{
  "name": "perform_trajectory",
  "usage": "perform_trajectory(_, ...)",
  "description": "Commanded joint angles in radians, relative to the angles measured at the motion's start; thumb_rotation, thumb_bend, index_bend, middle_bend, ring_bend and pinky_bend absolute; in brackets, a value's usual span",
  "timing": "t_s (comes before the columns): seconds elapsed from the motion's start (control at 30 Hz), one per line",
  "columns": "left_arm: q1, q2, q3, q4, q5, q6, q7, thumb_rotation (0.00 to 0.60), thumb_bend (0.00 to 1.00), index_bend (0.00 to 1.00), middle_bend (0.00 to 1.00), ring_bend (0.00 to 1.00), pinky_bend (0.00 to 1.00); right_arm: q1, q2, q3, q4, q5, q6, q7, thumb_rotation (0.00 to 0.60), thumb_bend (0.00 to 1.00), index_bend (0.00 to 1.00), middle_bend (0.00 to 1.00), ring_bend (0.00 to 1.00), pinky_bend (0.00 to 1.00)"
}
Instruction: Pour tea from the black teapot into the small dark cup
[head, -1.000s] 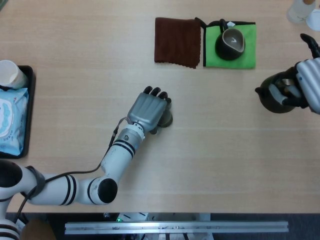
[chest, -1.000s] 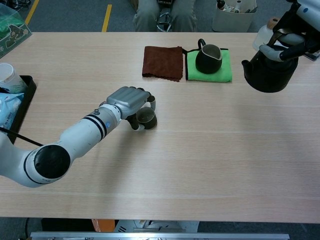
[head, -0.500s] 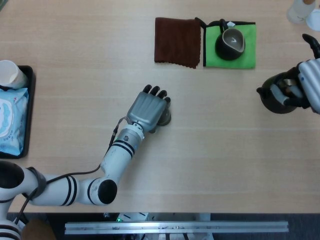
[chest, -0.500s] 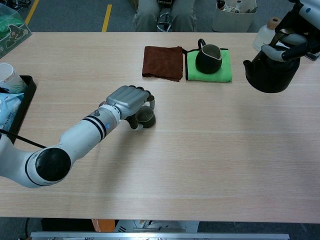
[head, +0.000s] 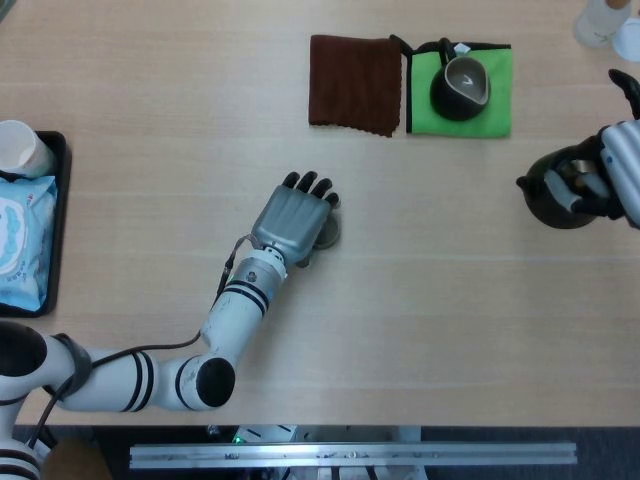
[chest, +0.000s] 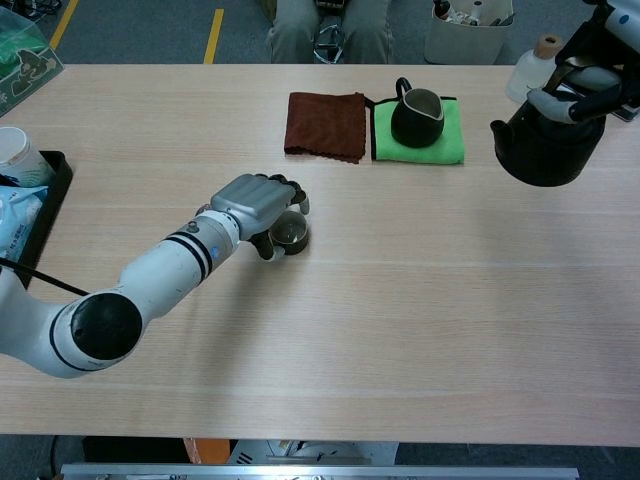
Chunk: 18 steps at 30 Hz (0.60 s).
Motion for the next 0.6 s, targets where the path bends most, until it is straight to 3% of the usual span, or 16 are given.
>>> perform_trajectory(0.03,0.0,0.005,-0.001,-0.008,0.0,0.004,0.003,0.6,0.3,0.14,0.1,0.04,0.13,-0.001,0.0,0.0,-0.001,-0.001,0.001,0.002,0.531,0.33,1.0,0.96,0.94,0.0)
perform_trajectory(0.27,0.004,0.043,-0.006,-0.049,-0.005,0.02,0.006,0.6,0.3,0.08,0.07,0.01,0.13,-0.001,-0.004,0.0,-0.002,-0.004,0.0,0.001,0.533,0.33,1.0,0.96,0.94,0.0)
perform_trajectory(0.6,0.071,0.205,-0.022,-0.198,0.088,0.094,-0.096,0.6,0.3,0.07,0.06,0.02,0.13,0.01,-0.025,-0.003,-0.005,-0.001,-0.014,-0.014,0.545,0.33,1.0,0.96,0.94,0.0)
